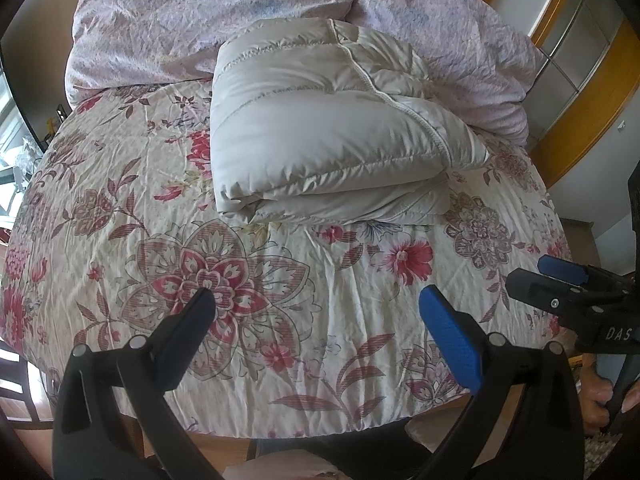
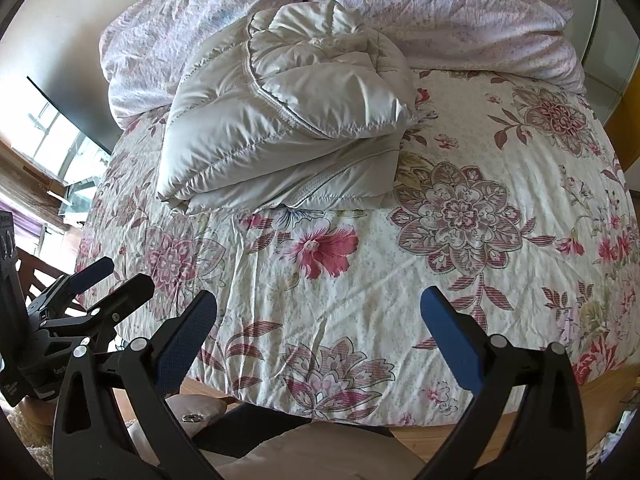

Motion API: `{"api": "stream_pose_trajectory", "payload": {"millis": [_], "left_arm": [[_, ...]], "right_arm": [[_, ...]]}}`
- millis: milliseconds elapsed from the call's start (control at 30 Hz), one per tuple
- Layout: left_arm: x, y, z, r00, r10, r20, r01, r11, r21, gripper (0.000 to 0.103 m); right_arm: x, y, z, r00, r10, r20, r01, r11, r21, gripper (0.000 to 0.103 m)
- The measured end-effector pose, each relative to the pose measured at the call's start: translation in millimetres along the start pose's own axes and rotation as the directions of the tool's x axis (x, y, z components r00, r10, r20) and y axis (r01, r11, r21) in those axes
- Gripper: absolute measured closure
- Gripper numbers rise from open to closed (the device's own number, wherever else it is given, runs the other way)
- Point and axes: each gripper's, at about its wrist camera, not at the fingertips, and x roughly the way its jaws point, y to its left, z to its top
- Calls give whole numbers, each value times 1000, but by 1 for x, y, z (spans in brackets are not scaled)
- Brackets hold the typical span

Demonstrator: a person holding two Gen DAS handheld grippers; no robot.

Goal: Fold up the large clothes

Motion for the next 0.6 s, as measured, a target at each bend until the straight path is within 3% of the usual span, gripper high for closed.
{"api": "stream_pose_trajectory", "payload": {"millis": [600], "left_arm": [[3, 1, 1, 1000, -2, -6, 2, 1000, 3, 2]], "right_arm": [[1, 0, 1, 1000, 0, -1, 0, 1000, 0, 1]]}}
